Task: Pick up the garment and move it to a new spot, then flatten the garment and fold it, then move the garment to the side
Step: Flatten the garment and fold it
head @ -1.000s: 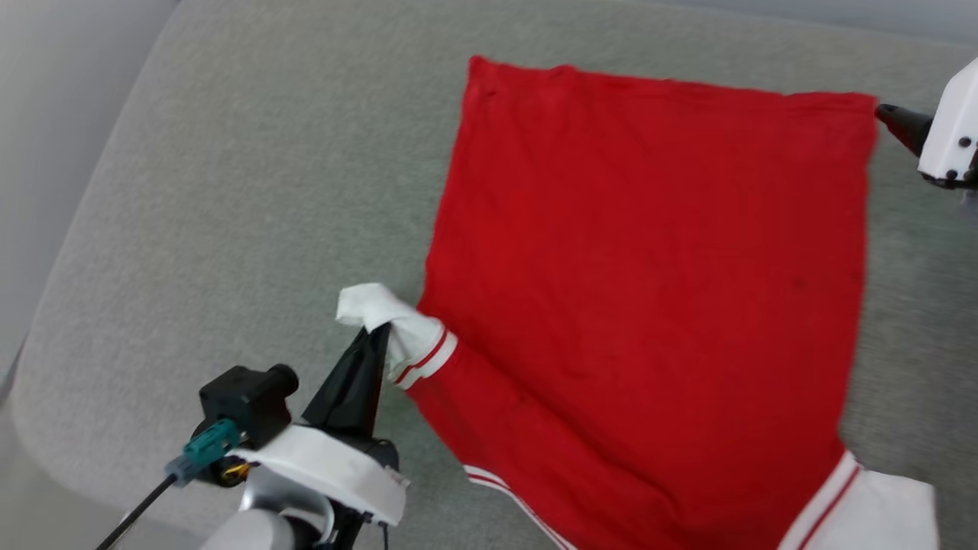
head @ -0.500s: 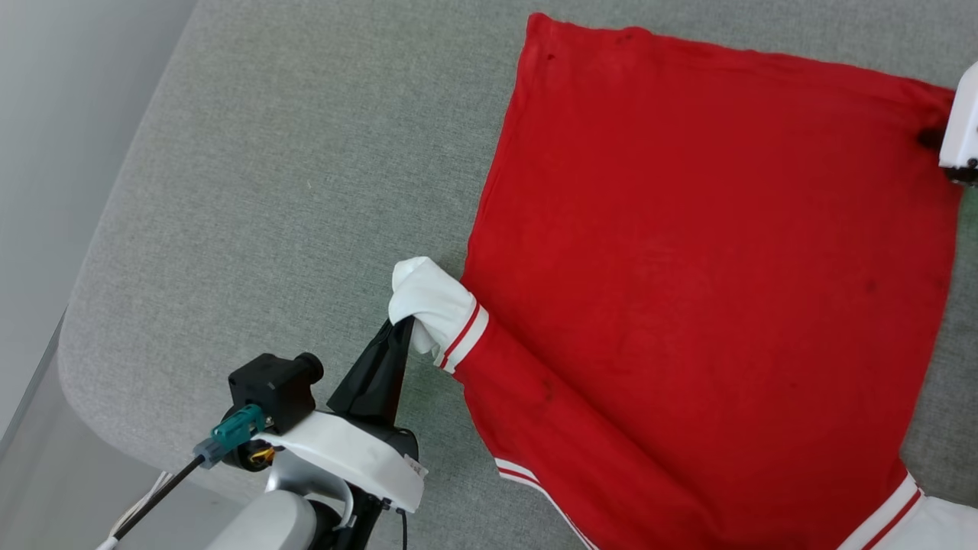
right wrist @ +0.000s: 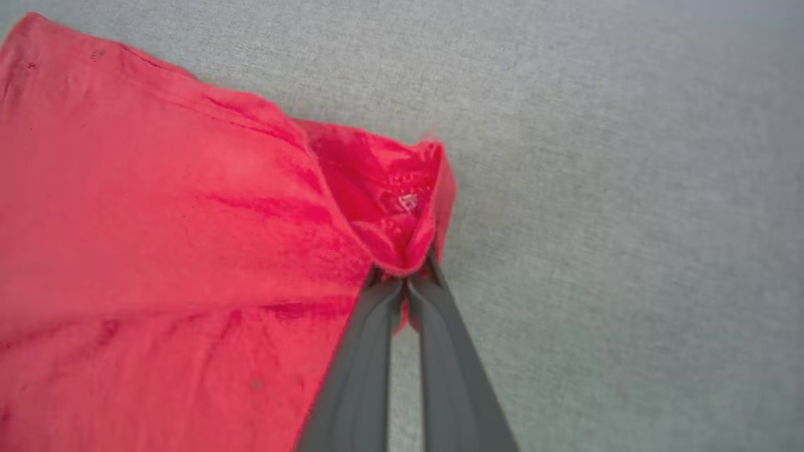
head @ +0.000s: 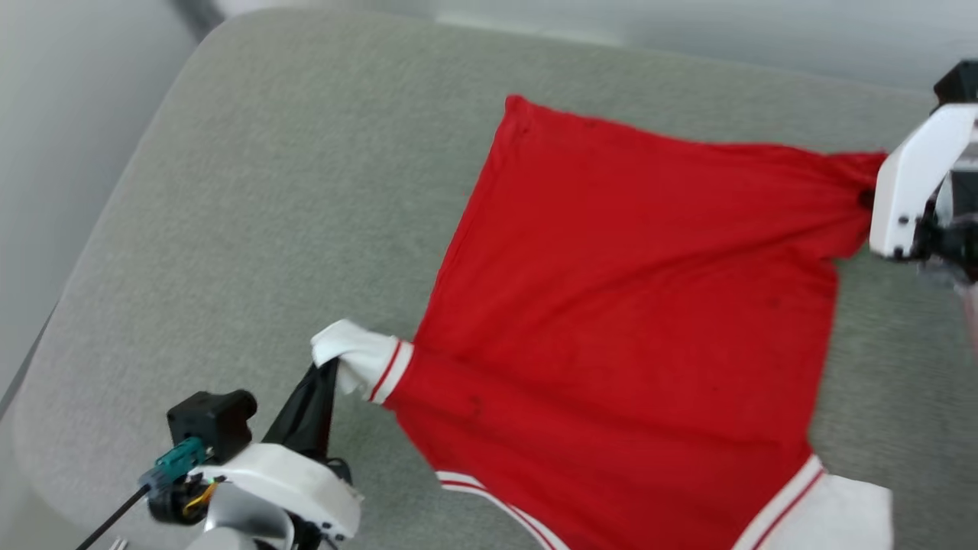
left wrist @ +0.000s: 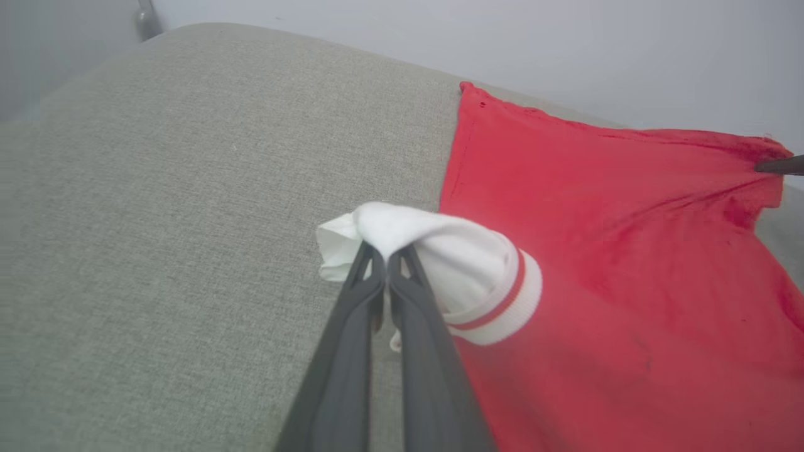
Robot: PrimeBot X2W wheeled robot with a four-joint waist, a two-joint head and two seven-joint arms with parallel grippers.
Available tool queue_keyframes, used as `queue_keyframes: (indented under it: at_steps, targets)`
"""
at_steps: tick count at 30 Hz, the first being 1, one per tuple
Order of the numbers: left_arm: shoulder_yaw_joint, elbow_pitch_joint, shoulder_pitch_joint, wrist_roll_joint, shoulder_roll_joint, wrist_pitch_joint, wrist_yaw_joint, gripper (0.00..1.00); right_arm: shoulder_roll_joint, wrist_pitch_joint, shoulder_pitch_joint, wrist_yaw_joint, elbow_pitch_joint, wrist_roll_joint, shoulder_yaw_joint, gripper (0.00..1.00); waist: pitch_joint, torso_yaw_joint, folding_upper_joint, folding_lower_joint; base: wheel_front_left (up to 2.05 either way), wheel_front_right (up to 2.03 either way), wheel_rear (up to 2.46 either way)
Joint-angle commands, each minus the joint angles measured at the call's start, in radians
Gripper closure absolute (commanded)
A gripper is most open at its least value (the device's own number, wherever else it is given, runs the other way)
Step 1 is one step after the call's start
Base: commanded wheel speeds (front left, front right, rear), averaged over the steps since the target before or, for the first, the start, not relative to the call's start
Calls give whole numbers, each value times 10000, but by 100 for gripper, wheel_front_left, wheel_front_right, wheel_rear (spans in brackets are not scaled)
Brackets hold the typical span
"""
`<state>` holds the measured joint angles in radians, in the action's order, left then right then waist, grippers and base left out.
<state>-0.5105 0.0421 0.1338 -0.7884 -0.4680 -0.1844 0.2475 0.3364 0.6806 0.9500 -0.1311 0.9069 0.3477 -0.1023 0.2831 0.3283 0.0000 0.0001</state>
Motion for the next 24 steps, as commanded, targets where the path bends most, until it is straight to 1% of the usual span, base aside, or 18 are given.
queue_keyframes:
  at_steps: [1,4,6,9,12,13,16,19,21,22,23,24]
  targets:
    - [32,32,-98,-8,-49,2,38,100,71,-33,-339,7,-69,137,-27,100,-618,-623,0,-1,0,0,0]
    - [238,53,-629,-137,-362,115,326,100,354,-249,-1614,7,-1158,918,-328,100,-1074,-1226,0,-1,0,0,0]
    - [393,154,-965,-231,-563,158,509,100,574,-279,-2678,7,-1936,1458,-303,100,-1344,-1564,0,-1,0,0,0]
    - [625,274,-1484,-410,-810,213,747,100,789,-374,-4523,7,-3189,1969,-46,100,-1693,-2032,0,-1,0,0,0]
    - [823,399,-1894,-587,-975,260,914,100,854,-373,-6509,8,-4448,2112,612,100,-1916,-2434,0,-1,0,0,0]
    - [854,428,-2011,-635,-1027,293,953,100,765,-315,-7164,7,-4869,2033,847,100,-1956,-2568,0,-1,0,0,0]
    - [920,519,-2267,-737,-1145,365,1031,100,237,16,-9126,7,-6015,1772,1556,100,-2028,-2885,0,-1,0,0,0]
    - [957,597,-2326,-773,-1213,450,1072,100,-576,465,-10770,9,-6962,1438,2116,100,-1996,-3136,0,-1,0,0,0]
    - [1000,652,-2335,-816,-1260,472,1109,100,-1148,514,-11367,9,-7546,1336,2426,99,-1931,-3297,0,-1,0,0,0]
    - [994,681,-2319,-825,-1263,498,1103,100,-1368,421,-11548,9,-7803,1297,2585,67,-1901,-3340,0,-1,0,0,0]
    - [974,711,-2282,-823,-1274,539,1099,100,-1597,271,-11675,7,-8081,1332,2762,0,-1879,-3359,0,-1,0,0,0]
    - [954,728,-2242,-812,-1287,553,1102,100,-1755,-2,-11732,7,-8411,1242,2928,0,-1862,-3367,0,-1,0,0,0]
